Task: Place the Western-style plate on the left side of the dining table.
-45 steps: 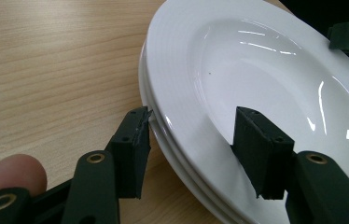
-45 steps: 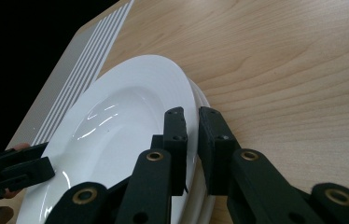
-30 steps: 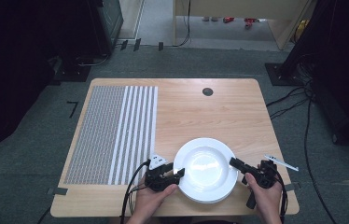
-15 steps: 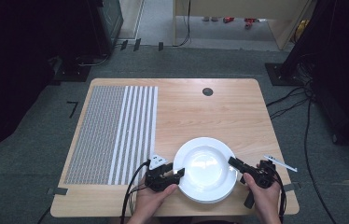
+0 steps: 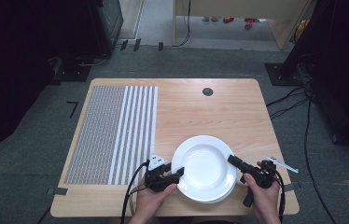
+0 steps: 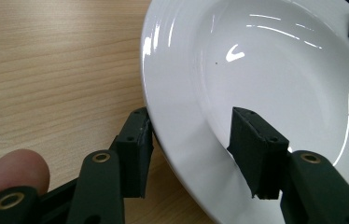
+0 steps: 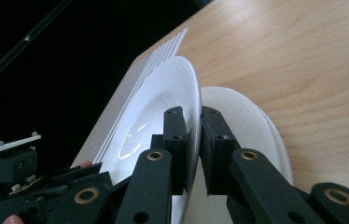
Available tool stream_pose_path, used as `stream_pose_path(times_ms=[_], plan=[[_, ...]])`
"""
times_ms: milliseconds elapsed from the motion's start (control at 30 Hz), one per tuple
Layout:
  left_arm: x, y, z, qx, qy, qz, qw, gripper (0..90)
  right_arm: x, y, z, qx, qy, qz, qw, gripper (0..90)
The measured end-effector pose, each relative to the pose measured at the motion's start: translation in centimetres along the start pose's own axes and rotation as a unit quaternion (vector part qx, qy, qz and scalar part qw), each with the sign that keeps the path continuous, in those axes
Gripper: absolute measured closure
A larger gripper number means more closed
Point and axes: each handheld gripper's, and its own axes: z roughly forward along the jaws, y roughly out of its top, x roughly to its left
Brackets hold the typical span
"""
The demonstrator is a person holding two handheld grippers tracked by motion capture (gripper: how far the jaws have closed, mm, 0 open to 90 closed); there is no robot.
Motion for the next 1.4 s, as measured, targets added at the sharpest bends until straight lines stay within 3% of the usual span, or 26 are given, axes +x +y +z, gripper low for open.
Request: stream_pose_path(times_ms=[167,367,467,633,833,1000,1400], plan=[[0.3,0.0,-0.1,-0.009,-0.008,-0.011,0.9999,52.8,0.2,-0.1,0.2,-0.01,0.02,-0.025,0.9995,83.1],[0.8,0.0,-0.5,-0.021,-0.021,-0.027,0.9992,60.0,0.2,-0.3,0.4,-0.016,0.02,-0.03,0.9992,83.1],[1.5,-0.1,-0.7,-0.031,-0.046,-0.059,0.9967,63.7,0.2,-0.4,0.6,-0.019,0.018,-0.024,0.9994,82.9],[2.2,0.0,-0.8,-0.027,-0.069,-0.078,0.9942,66.1,0.4,-0.6,0.8,-0.034,0.025,-0.021,0.9989,83.7],[2.3,0.2,-1.2,-0.029,-0.073,-0.074,0.9942,67.7,0.5,-0.8,0.9,-0.037,0.022,-0.001,0.9991,83.8],[2.4,0.3,-1.4,-0.034,-0.077,-0.069,0.994,67.5,1.1,-1.0,0.9,-0.05,0.02,-0.001,0.9986,84.0],[3.8,1.4,-2.7,-0.033,-0.08,-0.089,0.9923,70.3,1.8,-0.9,2.3,-0.045,0.025,0.007,0.9986,83.5]])
